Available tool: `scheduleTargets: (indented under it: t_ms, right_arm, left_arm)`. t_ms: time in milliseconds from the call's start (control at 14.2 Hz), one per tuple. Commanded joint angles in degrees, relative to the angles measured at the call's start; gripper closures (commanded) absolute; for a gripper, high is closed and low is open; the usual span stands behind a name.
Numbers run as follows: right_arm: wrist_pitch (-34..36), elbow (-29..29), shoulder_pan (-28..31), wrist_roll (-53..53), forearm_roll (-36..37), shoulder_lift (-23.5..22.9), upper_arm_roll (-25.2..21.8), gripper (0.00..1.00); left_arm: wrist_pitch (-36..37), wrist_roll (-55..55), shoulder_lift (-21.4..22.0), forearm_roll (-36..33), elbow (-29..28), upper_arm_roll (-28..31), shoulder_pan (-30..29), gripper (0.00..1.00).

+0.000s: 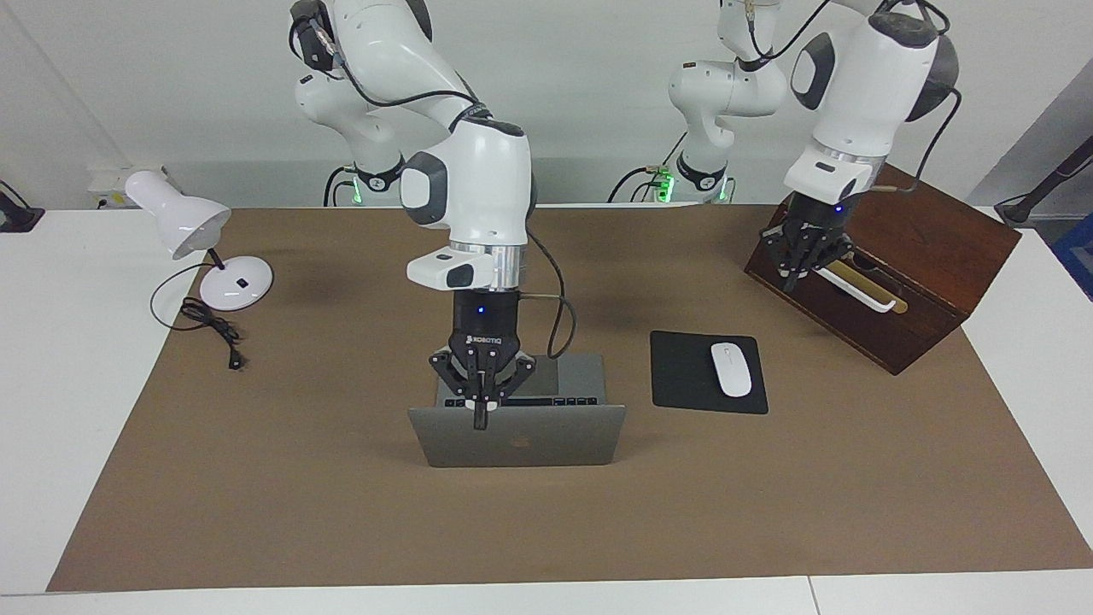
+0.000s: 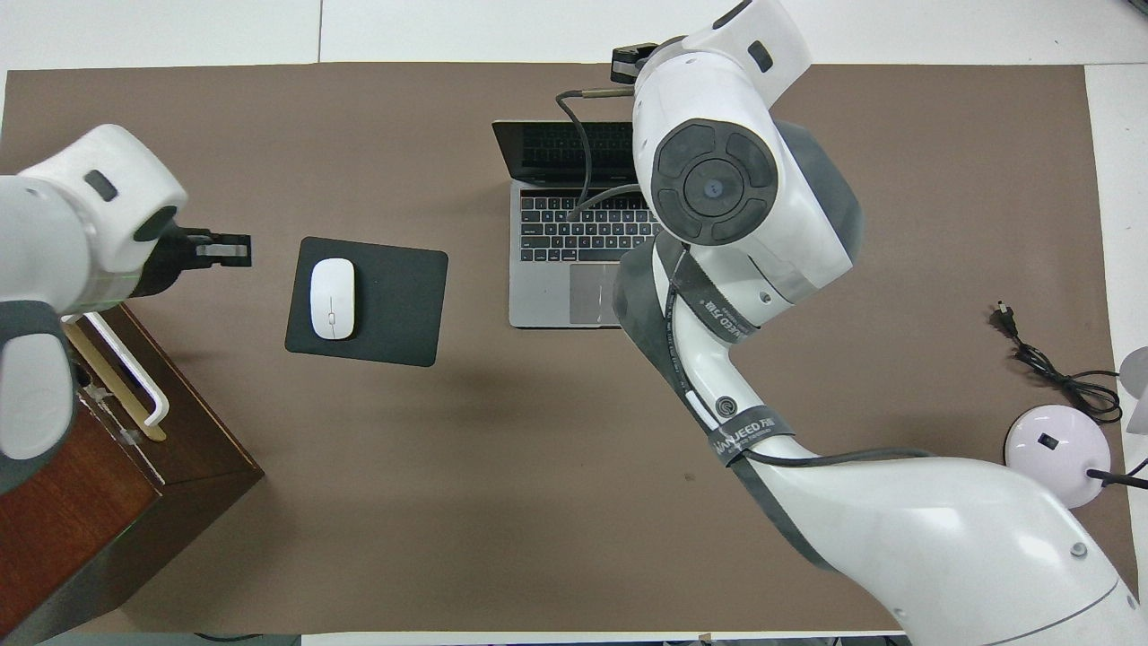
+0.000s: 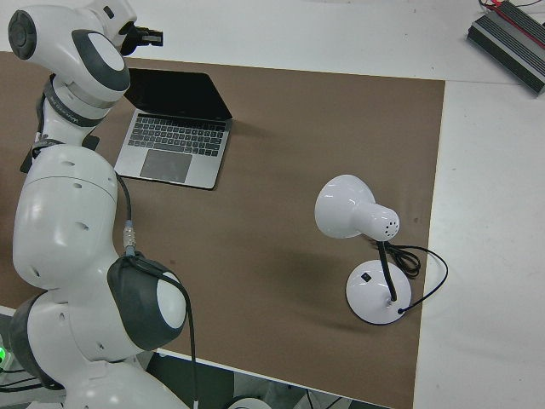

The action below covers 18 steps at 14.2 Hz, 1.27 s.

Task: Close laptop with both arms
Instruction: 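Reach the right gripper toward the laptop lid while the left gripper advances, then move the left gripper past the mouse pad toward the laptop's near corner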

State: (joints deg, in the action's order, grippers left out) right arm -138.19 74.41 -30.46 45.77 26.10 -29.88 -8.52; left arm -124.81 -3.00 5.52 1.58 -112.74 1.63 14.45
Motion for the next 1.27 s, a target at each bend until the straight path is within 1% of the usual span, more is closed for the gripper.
scheduleTargets:
  t_ms: [0,141,281,422,493,704,774,985,1196]
  right_arm:
    - [1.26,-1.99,-0.30,2.22,1.23,-1.32,-0.35,1.00]
    - [1.87,-1.99,-0.91,2.57,1.23,-1.67,-0.35,1.00]
    - [2.05,-2.43,-1.00,2.83,1.23,-2.29,-0.44,1.00]
    - [2.05,-2.43,-1.09,5.28,1.23,-2.55,-0.44,1.00]
    - [2.05,-2.43,-1.26,7.21,1.23,-2.99,-0.44,1.00]
    - [2.05,-2.43,-2.23,9.42,1.41,-3.25,-0.44,1.00]
    - [2.05,-2.43,-2.67,10.30,1.76,-3.34,-0.44,1.00]
    - [2.14,-2.34,-2.85,11.62,3.16,-3.34,-0.44,1.00]
    - [1.79,-2.26,-2.76,11.62,4.04,-3.34,-0.35,1.00]
  left_arm:
    - [-11.21,-0.34,0.20,1.22,-6.60,0.75,3.90,1.00]
    - [-18.06,0.10,-1.29,1.32,-9.15,0.83,7.15,1.00]
    - [-31.56,0.28,-2.79,1.32,-15.63,0.83,10.66,1.00]
    - [-41.25,0.45,-4.01,1.32,-20.83,0.83,14.10,1.00]
    - [-44.69,0.54,-4.72,1.32,-22.07,0.83,15.50,1.00]
    - [-49.98,1.51,-6.74,1.32,-23.66,0.92,18.85,1.00]
    - [-53.13,1.51,-7.88,1.32,-23.92,0.92,20.16,1.00]
    - [-60.87,1.60,-13.15,1.32,-24.02,0.92,22.37,1.00]
    - [-70.10,2.04,-19.65,1.23,-23.84,1.10,24.04,1.00]
